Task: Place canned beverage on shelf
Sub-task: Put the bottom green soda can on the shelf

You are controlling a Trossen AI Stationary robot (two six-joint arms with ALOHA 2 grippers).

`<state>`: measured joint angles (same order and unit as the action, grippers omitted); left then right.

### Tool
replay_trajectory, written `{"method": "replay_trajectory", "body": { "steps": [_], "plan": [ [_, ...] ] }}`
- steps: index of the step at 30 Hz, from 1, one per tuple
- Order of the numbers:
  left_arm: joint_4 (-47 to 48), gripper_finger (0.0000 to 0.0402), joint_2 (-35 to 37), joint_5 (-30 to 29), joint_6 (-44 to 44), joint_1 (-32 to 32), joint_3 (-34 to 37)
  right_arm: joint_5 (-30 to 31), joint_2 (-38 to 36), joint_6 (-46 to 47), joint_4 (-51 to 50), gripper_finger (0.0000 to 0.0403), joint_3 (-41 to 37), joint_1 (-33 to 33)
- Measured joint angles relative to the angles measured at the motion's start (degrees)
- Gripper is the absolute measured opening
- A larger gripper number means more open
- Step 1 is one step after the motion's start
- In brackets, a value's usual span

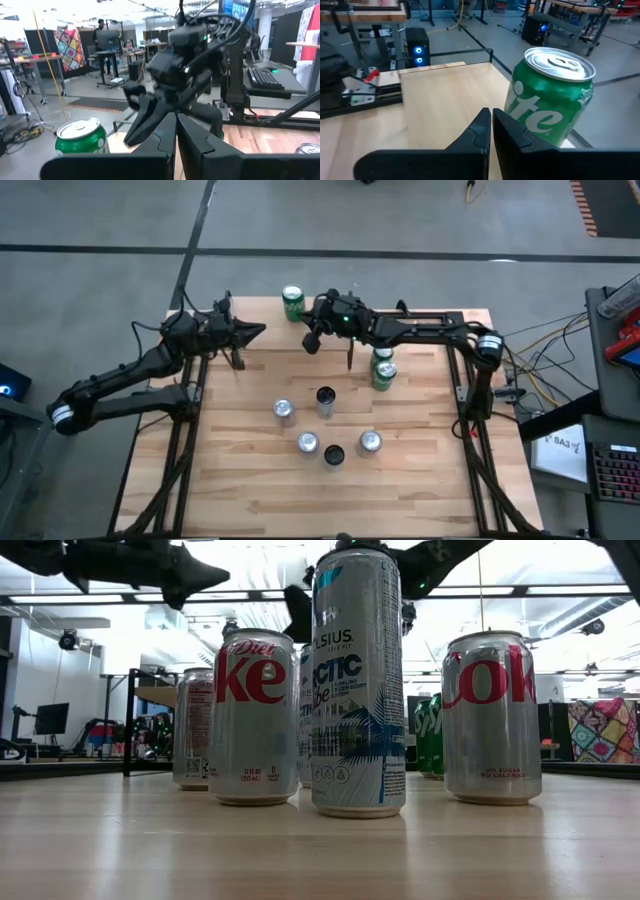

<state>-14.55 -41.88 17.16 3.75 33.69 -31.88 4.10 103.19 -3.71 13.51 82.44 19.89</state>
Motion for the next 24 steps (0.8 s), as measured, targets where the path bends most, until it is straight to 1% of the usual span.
{"method": "replay_trajectory", "body": {
  "steps": [9, 24],
  "plan": [
    [0.07, 0.0, 2.24, -0.01, 0.28, -0.01, 0.66, 0.48, 3.76, 1.15, 0.09, 0.0009, 4.38, 1.08],
    [0.16, 0.0, 2.04, -0.03, 1.27, -0.02, 0.66, 0.49, 3.74, 2.93, 0.49, 0.0009, 4.38, 3.17]
  ]
}}
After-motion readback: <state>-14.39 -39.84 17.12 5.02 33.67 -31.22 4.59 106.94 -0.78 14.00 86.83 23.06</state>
